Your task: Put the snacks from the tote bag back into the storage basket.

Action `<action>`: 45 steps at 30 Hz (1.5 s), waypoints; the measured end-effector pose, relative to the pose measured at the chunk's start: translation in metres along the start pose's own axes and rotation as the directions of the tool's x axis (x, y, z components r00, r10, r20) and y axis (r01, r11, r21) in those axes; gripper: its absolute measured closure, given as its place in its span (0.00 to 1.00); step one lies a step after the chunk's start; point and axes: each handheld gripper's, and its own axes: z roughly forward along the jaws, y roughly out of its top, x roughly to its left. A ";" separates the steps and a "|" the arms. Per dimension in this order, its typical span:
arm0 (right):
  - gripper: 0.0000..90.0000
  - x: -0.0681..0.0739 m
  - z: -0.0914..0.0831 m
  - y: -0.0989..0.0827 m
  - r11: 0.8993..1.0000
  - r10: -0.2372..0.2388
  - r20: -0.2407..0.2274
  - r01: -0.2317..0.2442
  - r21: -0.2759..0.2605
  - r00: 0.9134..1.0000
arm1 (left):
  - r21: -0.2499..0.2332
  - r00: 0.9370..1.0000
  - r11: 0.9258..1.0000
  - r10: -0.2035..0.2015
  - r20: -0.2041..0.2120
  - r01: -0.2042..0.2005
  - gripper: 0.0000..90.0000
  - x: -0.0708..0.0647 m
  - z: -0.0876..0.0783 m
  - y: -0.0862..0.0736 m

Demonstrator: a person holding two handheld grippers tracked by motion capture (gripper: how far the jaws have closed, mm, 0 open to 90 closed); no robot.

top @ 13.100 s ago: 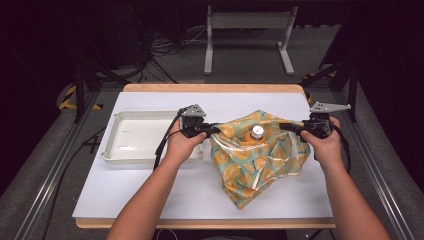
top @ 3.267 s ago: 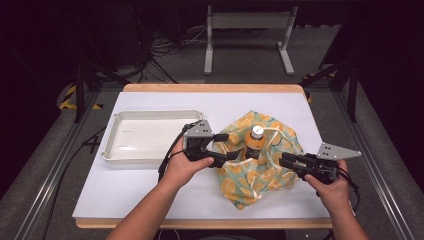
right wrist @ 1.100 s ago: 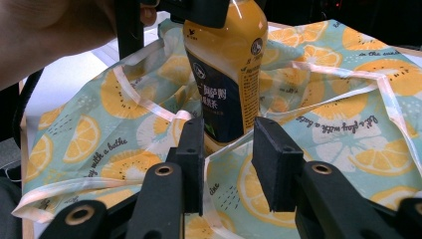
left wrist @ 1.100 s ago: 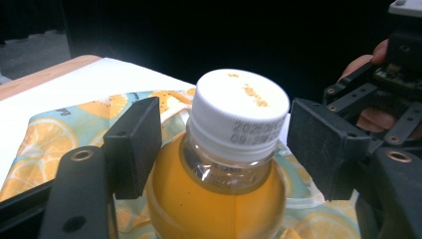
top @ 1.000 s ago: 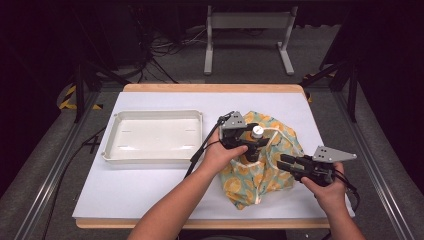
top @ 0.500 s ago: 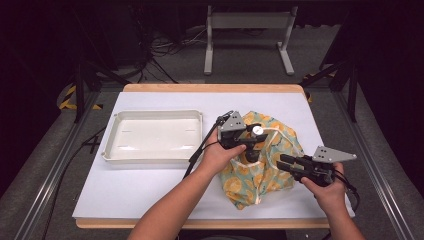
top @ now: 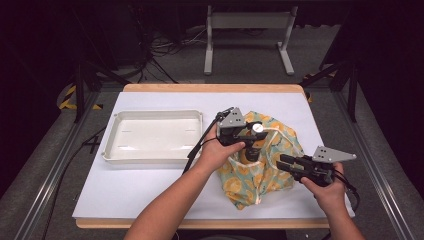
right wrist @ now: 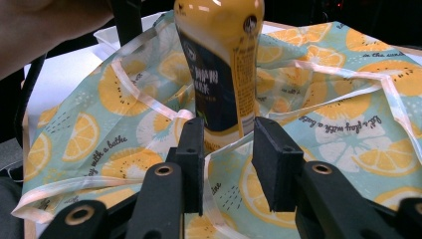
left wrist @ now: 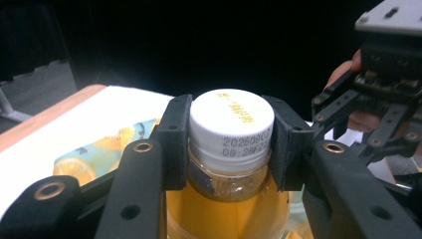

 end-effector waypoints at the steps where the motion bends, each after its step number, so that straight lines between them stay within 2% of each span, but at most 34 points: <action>1: 0.74 0.000 0.000 0.000 1.000 -0.001 0.000 0.001 0.001 1.000 | -0.004 1.000 1.000 0.004 0.005 -0.004 0.65 0.000 -0.001 0.002; 6: 0.74 -0.002 -0.002 -0.003 1.000 0.014 -0.004 -0.014 -0.015 1.000 | -0.003 1.000 1.000 0.028 0.014 -0.028 0.65 0.000 -0.006 0.012; 14: 0.74 -0.003 -0.003 -0.004 1.000 0.018 0.000 -0.018 -0.011 1.000 | -0.014 0.999 0.999 0.034 0.035 -0.033 0.65 -0.001 -0.014 0.026; 18: 0.74 -0.003 -0.003 -0.004 1.000 0.017 0.002 -0.017 -0.010 1.000 | -0.012 0.999 0.999 0.031 0.032 -0.031 0.65 -0.002 -0.017 0.033; 20: 0.74 -0.003 -0.003 -0.004 1.000 0.015 0.005 -0.015 -0.007 1.000 | -0.015 0.999 1.000 0.021 0.035 -0.020 0.65 -0.002 -0.020 0.037; 27: 0.74 -0.003 -0.003 -0.005 1.000 0.017 0.006 -0.017 -0.006 1.000 | -0.028 0.998 0.999 0.023 0.051 -0.021 0.65 -0.003 -0.028 0.051; 34: 0.74 -0.003 -0.002 -0.006 1.000 0.016 0.004 -0.016 -0.005 1.000 | -0.042 0.998 0.999 0.008 0.062 -0.006 0.65 -0.003 -0.034 0.059; 38: 0.74 -0.002 -0.002 -0.007 1.000 0.016 0.004 -0.016 -0.002 1.000 | -0.048 0.999 0.999 -0.002 0.053 0.005 0.65 -0.002 -0.038 0.062; 40: 0.74 -0.002 -0.003 -0.007 1.000 0.017 0.004 -0.017 -0.003 1.000 | -0.042 0.999 0.999 -0.020 0.031 0.021 0.65 -0.002 -0.041 0.064; 45: 0.74 -0.002 -0.002 -0.008 1.000 0.015 0.006 -0.015 -0.002 1.000 | -0.042 1.000 0.999 -0.014 0.024 0.015 0.65 -0.001 -0.046 0.067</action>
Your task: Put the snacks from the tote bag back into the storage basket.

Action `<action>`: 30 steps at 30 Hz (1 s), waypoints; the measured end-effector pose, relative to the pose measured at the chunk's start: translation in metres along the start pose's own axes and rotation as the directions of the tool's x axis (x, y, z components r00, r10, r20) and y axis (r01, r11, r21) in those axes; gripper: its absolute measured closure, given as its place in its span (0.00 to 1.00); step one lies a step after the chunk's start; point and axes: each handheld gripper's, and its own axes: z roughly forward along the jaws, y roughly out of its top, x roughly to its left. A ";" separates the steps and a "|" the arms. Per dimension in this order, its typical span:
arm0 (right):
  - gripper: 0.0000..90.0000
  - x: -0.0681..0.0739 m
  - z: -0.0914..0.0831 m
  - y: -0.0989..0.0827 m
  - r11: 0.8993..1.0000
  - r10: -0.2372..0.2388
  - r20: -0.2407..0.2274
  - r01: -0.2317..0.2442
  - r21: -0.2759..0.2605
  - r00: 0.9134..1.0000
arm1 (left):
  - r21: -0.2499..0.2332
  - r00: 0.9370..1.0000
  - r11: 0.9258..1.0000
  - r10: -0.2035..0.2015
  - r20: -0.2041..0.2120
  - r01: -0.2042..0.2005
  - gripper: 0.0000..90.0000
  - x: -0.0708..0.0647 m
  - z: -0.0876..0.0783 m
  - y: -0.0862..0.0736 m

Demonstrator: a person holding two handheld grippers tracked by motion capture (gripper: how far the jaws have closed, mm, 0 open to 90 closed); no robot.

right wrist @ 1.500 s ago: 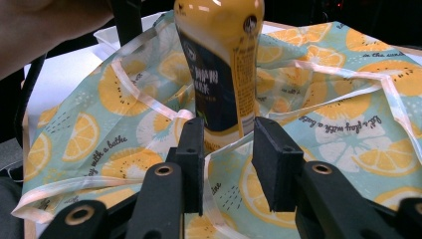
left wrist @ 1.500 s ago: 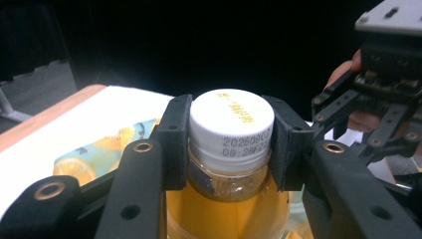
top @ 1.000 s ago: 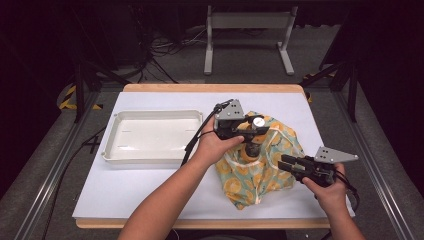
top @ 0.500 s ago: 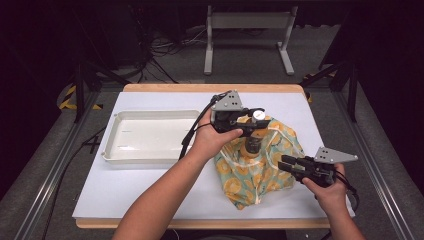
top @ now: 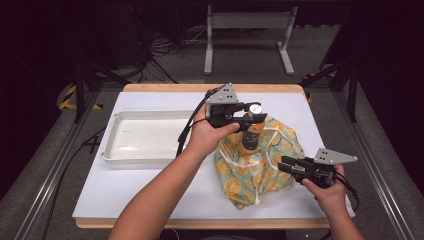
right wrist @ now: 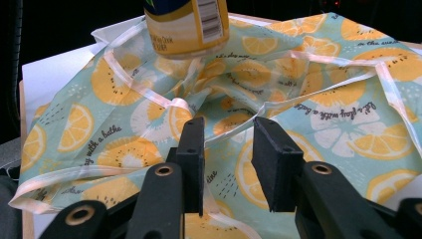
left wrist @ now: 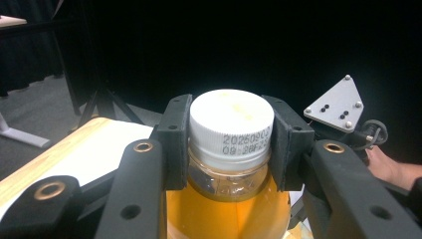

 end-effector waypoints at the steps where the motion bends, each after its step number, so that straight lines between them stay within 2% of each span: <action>1: 0.74 0.000 0.000 0.000 1.000 0.000 0.000 0.000 0.000 1.000 | 0.001 1.000 1.000 0.001 -0.002 -0.001 0.65 0.000 -0.001 0.000; 8: 0.74 0.000 -0.001 0.000 1.000 0.000 -0.001 0.000 -0.004 1.000 | 0.003 1.000 1.000 0.020 -0.021 -0.020 0.65 0.003 -0.018 0.003; 13: 0.74 0.001 0.000 0.000 1.000 -0.001 -0.002 0.001 -0.002 1.000 | -0.009 0.999 1.000 0.017 -0.046 -0.018 0.65 0.007 -0.036 0.003; 25: 0.74 0.001 -0.001 0.000 1.000 -0.001 -0.001 0.001 -0.004 1.000 | -0.017 0.997 1.000 0.013 -0.077 -0.015 0.65 0.018 -0.070 0.001; 30: 0.74 0.002 -0.001 -0.001 1.000 0.001 -0.002 -0.001 0.000 1.000 | -0.014 0.996 1.000 0.013 -0.088 -0.014 0.65 0.022 -0.080 0.000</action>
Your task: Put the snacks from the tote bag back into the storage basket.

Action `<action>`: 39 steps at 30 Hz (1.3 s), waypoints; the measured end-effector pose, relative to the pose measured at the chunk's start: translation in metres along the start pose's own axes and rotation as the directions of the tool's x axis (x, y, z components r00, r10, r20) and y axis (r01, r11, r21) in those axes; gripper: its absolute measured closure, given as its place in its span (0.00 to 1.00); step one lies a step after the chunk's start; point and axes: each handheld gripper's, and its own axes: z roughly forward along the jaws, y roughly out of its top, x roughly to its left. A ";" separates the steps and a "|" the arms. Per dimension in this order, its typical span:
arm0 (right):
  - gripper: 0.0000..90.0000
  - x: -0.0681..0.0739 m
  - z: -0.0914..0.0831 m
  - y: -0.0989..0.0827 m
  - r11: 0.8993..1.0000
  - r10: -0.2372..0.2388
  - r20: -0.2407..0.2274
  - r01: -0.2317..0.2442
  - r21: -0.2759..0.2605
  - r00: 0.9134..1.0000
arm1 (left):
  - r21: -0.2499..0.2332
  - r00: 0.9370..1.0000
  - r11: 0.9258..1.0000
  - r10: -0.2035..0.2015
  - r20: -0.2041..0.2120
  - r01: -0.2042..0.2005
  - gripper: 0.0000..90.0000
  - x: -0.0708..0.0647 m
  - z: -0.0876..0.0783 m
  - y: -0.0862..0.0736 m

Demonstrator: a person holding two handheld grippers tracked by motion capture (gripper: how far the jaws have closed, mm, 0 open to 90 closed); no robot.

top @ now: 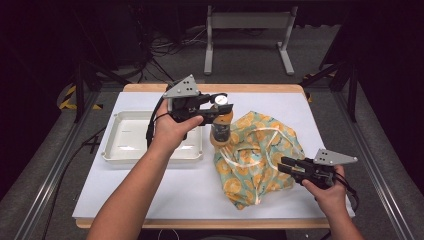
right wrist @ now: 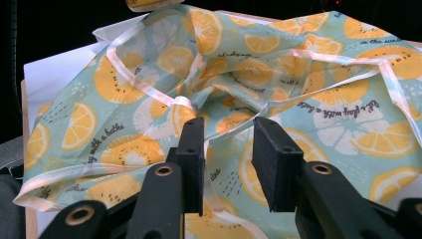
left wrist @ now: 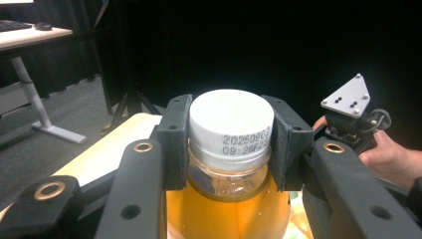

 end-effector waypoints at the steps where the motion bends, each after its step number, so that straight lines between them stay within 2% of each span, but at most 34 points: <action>1: 0.74 0.000 0.000 0.000 1.000 0.000 0.001 0.000 0.001 1.000 | 0.001 1.000 1.000 -0.001 -0.004 0.001 0.65 0.002 -0.003 0.000; 10: 0.74 0.000 0.000 0.000 1.000 0.005 -0.005 -0.005 0.002 1.000 | 0.024 1.000 1.000 -0.011 -0.008 0.011 0.65 0.016 -0.027 -0.006; 21: 0.74 0.000 0.001 0.000 1.000 0.012 -0.016 -0.012 0.006 1.000 | 0.026 0.998 0.999 -0.025 -0.058 0.026 0.65 0.030 -0.053 -0.018; 29: 0.74 0.000 0.001 0.000 1.000 0.010 -0.015 -0.009 0.006 1.000 | 0.033 0.995 0.999 -0.034 -0.091 0.038 0.65 0.037 -0.063 -0.024; 34: 0.72 0.001 0.001 -0.001 1.000 0.017 -0.018 -0.017 0.013 1.000 | 0.047 0.991 0.998 -0.040 -0.126 0.046 0.65 0.041 -0.069 -0.027; 36: 0.72 0.001 0.002 -0.001 1.000 0.018 -0.020 -0.017 0.013 1.000 | 0.070 0.985 0.997 -0.019 -0.169 0.031 0.65 0.041 -0.070 -0.029; 37: 0.72 0.001 0.002 -0.001 1.000 0.018 -0.021 -0.018 0.014 1.000 | 0.070 0.985 0.997 -0.019 -0.169 0.031 0.65 0.041 -0.070 -0.029; 38: 0.72 0.001 0.002 -0.001 1.000 0.016 -0.021 -0.016 0.014 1.000 | 0.080 0.981 0.997 -0.001 -0.192 0.017 0.65 0.042 -0.070 -0.032; 39: 0.72 0.001 0.002 -0.001 1.000 0.016 -0.021 -0.016 0.014 1.000 | 0.080 0.981 0.997 -0.001 -0.192 0.017 0.65 0.042 -0.070 -0.032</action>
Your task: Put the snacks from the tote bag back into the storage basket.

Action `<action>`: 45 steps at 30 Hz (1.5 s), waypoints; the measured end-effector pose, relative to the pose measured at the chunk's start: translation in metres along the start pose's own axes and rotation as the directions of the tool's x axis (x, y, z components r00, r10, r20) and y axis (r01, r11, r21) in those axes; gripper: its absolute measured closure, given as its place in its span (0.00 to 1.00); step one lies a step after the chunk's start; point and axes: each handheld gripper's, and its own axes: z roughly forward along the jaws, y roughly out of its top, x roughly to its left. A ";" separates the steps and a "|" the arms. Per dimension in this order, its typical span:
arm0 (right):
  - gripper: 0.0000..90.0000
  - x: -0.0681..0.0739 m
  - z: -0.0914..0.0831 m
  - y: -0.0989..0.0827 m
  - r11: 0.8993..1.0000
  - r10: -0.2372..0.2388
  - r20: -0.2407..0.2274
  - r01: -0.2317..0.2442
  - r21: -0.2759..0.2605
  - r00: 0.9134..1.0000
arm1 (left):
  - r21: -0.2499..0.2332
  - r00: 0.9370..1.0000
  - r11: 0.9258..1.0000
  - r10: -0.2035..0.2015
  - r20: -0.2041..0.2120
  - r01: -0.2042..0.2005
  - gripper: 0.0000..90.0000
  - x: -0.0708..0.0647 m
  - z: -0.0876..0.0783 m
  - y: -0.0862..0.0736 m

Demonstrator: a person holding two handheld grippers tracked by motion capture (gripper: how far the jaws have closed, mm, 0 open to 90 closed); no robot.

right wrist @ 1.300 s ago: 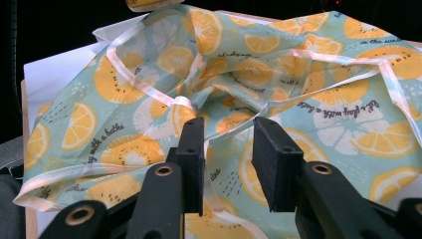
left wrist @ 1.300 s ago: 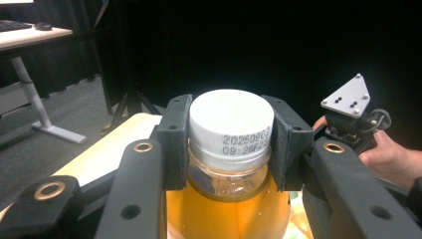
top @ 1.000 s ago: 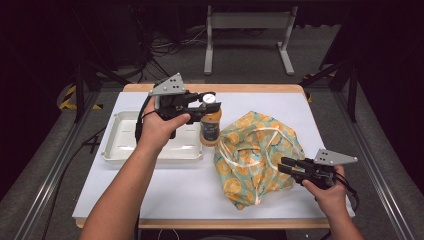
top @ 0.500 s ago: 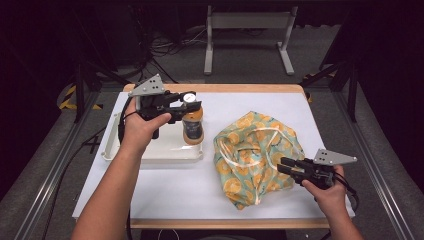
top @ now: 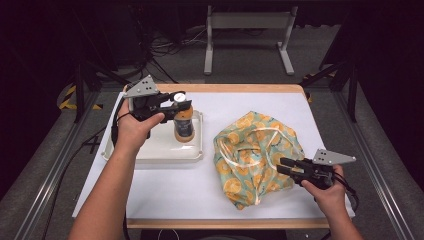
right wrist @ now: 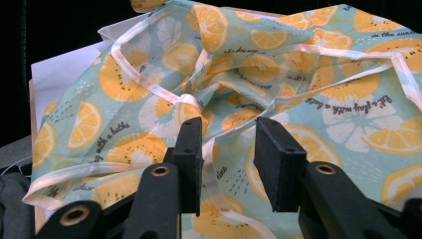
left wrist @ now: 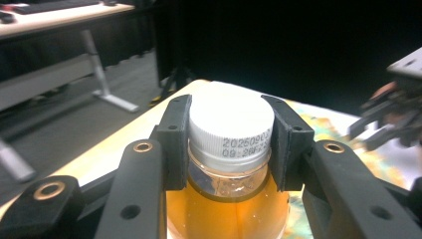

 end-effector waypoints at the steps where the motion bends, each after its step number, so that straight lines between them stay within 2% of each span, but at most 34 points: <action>1: 0.72 0.000 0.000 0.000 1.000 -0.001 -0.001 0.001 -0.001 1.000 | 0.005 1.000 1.000 0.001 -0.005 -0.001 0.65 0.002 0.000 -0.003; 6: 0.72 0.000 0.000 0.000 1.000 -0.003 -0.001 0.003 0.000 1.000 | -0.010 0.999 0.999 -0.037 0.024 0.038 0.65 0.010 0.001 -0.015; 9: 0.72 0.000 0.000 0.000 1.000 -0.006 0.000 0.006 0.003 1.000 | -0.012 0.999 0.999 -0.032 0.025 0.033 0.65 0.012 0.001 -0.019; 20: 0.72 0.001 0.001 -0.001 1.000 -0.006 0.001 0.006 0.006 1.000 | 0.007 0.996 0.998 -0.061 0.057 0.061 0.65 0.013 0.012 -0.041; 28: 0.71 0.001 0.001 -0.001 1.000 -0.002 0.001 0.002 0.005 1.000 | 0.037 0.995 0.997 -0.073 0.069 0.070 0.65 0.012 0.021 -0.055; 34: 0.71 0.001 0.001 -0.001 1.000 -0.003 -0.001 0.003 0.008 1.000 | 0.068 0.996 0.996 -0.059 0.066 0.055 0.65 0.011 0.024 -0.058; 45: 0.71 0.001 0.002 -0.001 1.000 -0.005 -0.001 0.005 0.010 1.000 | 0.087 0.994 0.994 -0.076 0.073 0.070 0.65 0.010 0.031 -0.066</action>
